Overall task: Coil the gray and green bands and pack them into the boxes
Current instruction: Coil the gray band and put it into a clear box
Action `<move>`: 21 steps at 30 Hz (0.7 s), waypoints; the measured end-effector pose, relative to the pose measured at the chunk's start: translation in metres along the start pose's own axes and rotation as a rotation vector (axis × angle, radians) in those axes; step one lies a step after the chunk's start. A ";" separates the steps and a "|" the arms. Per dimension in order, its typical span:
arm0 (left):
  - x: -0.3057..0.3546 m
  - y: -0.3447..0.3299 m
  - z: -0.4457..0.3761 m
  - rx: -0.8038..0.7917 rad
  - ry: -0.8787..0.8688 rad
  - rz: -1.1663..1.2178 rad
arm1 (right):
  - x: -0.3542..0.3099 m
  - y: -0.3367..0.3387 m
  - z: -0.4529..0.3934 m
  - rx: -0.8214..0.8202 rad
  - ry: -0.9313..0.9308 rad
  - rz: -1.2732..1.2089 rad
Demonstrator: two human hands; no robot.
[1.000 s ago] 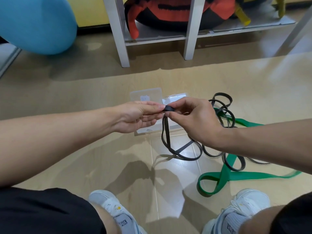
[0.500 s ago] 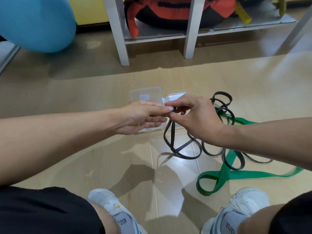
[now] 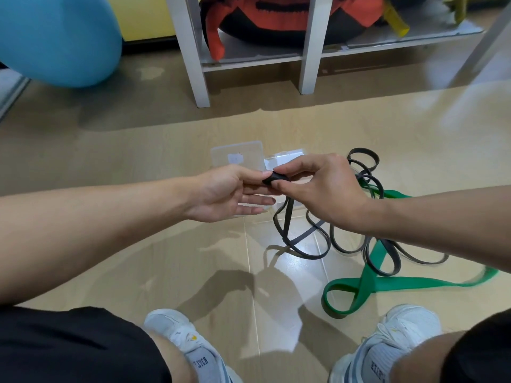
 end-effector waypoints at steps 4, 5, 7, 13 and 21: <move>0.017 0.022 -0.002 0.211 -0.223 -0.175 | 0.004 -0.004 -0.003 -0.067 -0.057 0.057; 0.026 0.024 0.000 0.235 -0.304 -0.247 | 0.004 -0.006 -0.003 -0.087 -0.056 0.066; 0.036 0.018 0.008 0.231 -0.405 -0.416 | 0.003 -0.008 -0.004 -0.115 -0.040 0.087; 0.043 0.012 0.017 0.293 -0.477 -0.624 | -0.001 -0.015 0.001 -0.198 -0.017 0.092; 0.036 0.025 0.013 0.300 -0.388 0.009 | 0.010 -0.007 -0.006 -0.046 -0.153 -0.222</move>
Point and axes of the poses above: each hand's wrist, its own z-axis away from the middle knuckle, its own y-axis out of the back of the hand, x = y × z, the point moved 10 cm from there along -z, towards the middle knuckle, and after that the axes turned 6 degrees about x, right-handed, at the moved point
